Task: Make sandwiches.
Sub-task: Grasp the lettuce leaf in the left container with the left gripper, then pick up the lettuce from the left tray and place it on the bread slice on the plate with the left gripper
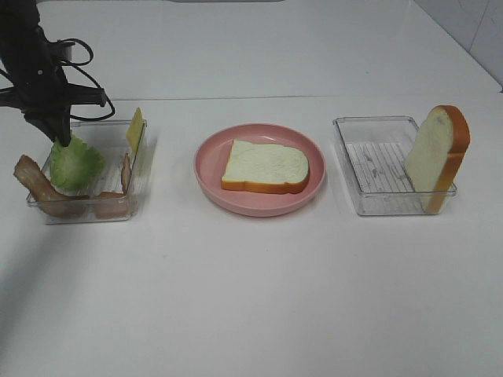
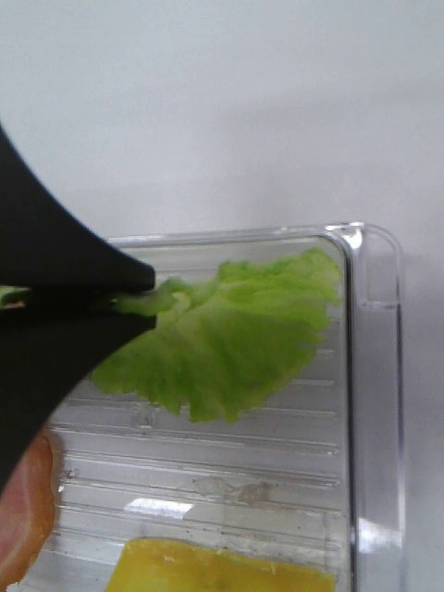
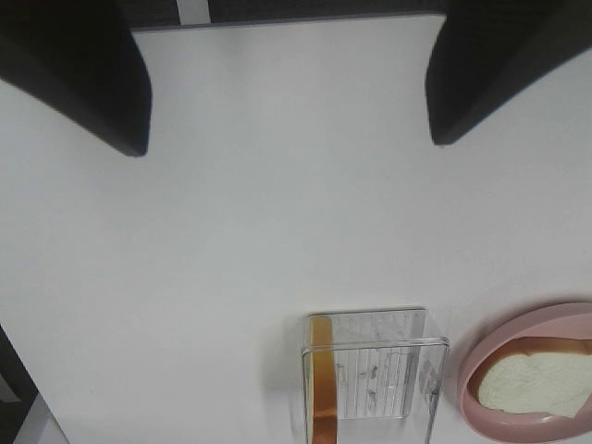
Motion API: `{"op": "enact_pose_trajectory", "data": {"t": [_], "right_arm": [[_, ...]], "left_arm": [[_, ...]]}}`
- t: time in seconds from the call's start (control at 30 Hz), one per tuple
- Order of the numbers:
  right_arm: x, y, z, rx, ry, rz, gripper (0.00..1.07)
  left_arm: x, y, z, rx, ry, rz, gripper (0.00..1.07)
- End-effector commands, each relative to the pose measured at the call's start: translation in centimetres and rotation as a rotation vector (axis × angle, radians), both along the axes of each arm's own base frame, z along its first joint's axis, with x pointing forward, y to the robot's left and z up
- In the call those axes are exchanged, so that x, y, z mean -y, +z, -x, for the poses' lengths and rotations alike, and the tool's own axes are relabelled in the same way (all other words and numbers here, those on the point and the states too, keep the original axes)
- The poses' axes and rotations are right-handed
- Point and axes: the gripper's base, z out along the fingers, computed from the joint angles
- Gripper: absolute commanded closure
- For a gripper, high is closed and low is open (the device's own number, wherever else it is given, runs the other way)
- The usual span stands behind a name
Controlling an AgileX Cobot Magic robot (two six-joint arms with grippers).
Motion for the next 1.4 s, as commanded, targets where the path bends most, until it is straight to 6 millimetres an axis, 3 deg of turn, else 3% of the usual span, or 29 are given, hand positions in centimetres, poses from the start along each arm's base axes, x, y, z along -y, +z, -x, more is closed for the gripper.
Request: {"op": "enact_pose_trajectory", "data": {"t": [0.03, 0.27, 0.33, 0.43, 0.47, 0.53, 0.57, 0.6, 0.67, 0.7, 0.73, 0.8, 0.87, 0.97, 1.03, 1.13, 1.2, 1.3, 1.33, 1.4], "right_arm": [[0.0, 0.0, 0.2, 0.025, -0.003, -0.007, 0.27], [0.0, 0.0, 0.2, 0.025, -0.003, -0.007, 0.27], [0.0, 0.0, 0.2, 0.025, -0.003, -0.007, 0.27], [0.0, 0.0, 0.2, 0.025, -0.003, -0.007, 0.27], [0.0, 0.0, 0.2, 0.025, -0.003, -0.007, 0.27], [0.0, 0.0, 0.2, 0.025, -0.003, -0.007, 0.27], [0.0, 0.0, 0.2, 0.025, -0.003, -0.007, 0.27], [0.0, 0.0, 0.2, 0.025, -0.003, -0.007, 0.27], [0.0, 0.0, 0.2, 0.025, -0.003, -0.007, 0.27], [0.0, 0.0, 0.2, 0.025, -0.003, -0.007, 0.27], [0.0, 0.0, 0.2, 0.025, -0.003, -0.007, 0.27], [0.0, 0.0, 0.2, 0.025, -0.003, -0.007, 0.27], [0.0, 0.0, 0.2, 0.025, -0.003, -0.007, 0.27], [0.0, 0.0, 0.2, 0.025, -0.003, -0.007, 0.27], [0.0, 0.0, 0.2, 0.025, -0.003, -0.007, 0.27], [0.0, 0.0, 0.2, 0.025, -0.003, -0.007, 0.27], [0.0, 0.0, 0.2, 0.025, -0.003, -0.007, 0.27], [0.0, 0.0, 0.2, 0.025, -0.003, -0.007, 0.27], [0.0, 0.0, 0.2, 0.025, -0.003, -0.007, 0.27], [0.0, 0.0, 0.2, 0.025, -0.003, -0.007, 0.27]], "left_arm": [[0.3, 0.7, 0.9, -0.075, -0.001, 0.002, 1.07], [0.4, 4.4, 1.3, 0.001, -0.002, 0.014, 1.07], [0.5, 7.0, 1.8, 0.053, 0.004, 0.039, 1.07], [0.5, 8.7, 2.2, 0.088, 0.004, 0.047, 1.07], [0.6, 10.6, 2.8, 0.128, 0.006, 0.057, 1.07], [0.6, 11.4, 3.0, 0.145, 0.006, 0.06, 1.07], [0.6, 13.5, 3.7, 0.19, 0.004, 0.076, 1.07], [0.6, 13.5, 3.7, 0.19, 0.004, 0.076, 1.07], [1.3, 16.2, 4.9, 0.247, -0.014, 0.125, 1.07], [1.3, 16.2, 4.9, 0.247, -0.014, 0.125, 1.07], [1.9, 17.9, 5.7, 0.285, -0.03, 0.143, 1.07], [2.5, 18.7, 6.1, 0.305, -0.046, 0.155, 1.07], [5.3, 20.8, 7.4, 0.36, -0.122, 0.222, 1.07], [6.3, 21.0, 7.6, 0.366, -0.148, 0.249, 1.07], [10.2, 21.2, 8.1, 0.394, -0.248, 0.363, 1.07], [11.3, 21.1, 8.2, 0.405, -0.276, 0.387, 1.07], [15.0, 19.9, 8.2, 0.403, -0.35, 0.476, 1.07], [15.9, 19.4, 8.1, 0.396, -0.374, 0.495, 1.07], [17.4, 18.5, 7.9, 0.375, -0.409, 0.527, 1.07], [18.1, 17.9, 7.7, 0.371, -0.427, 0.538, 1.07]]}}
